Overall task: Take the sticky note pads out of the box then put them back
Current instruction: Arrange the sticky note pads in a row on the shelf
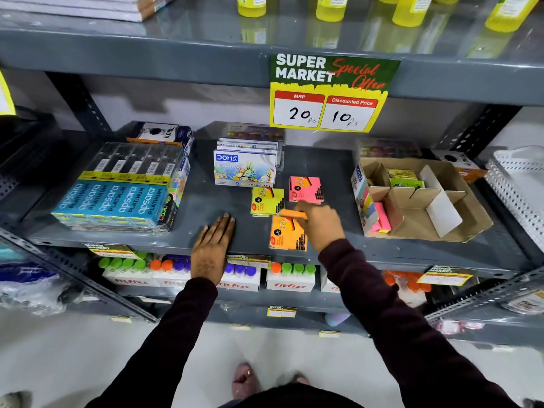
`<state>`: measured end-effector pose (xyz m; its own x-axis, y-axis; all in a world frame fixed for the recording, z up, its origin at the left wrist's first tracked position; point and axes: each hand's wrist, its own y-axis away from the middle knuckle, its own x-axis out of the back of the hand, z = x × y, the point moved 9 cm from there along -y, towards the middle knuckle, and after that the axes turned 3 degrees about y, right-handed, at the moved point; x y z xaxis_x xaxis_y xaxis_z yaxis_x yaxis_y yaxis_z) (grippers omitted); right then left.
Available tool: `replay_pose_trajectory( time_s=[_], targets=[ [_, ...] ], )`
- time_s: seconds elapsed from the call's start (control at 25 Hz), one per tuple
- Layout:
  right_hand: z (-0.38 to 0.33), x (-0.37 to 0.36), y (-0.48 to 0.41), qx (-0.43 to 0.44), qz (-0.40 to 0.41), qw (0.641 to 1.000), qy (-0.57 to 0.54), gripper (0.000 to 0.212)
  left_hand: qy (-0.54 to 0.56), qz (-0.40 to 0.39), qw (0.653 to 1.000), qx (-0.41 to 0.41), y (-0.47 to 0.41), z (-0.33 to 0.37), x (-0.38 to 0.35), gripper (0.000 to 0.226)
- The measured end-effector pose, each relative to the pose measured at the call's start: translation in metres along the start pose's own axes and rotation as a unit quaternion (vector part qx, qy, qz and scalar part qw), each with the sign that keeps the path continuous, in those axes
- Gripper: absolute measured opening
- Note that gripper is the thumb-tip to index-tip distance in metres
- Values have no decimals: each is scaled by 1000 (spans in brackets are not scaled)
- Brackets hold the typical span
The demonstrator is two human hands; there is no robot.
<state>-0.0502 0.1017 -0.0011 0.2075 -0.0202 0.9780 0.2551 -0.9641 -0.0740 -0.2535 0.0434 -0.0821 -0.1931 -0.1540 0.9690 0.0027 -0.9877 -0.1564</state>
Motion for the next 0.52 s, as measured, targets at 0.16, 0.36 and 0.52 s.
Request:
replay_pose_trajectory(
  time_s=[0.16,0.36,0.52],
  targets=[
    [-16,-48,29,85,-46,995,-1,32,-4,3,1000,2,-1,0,-1,85],
    [-13,-67,27,142,-79,987,-12,41,-8,2,1000,0,0,-1,-2,85],
    [11,-65,5,62,-148,987,-11,89,-10,1,1000,1,0,0,-2,85]
  ],
)
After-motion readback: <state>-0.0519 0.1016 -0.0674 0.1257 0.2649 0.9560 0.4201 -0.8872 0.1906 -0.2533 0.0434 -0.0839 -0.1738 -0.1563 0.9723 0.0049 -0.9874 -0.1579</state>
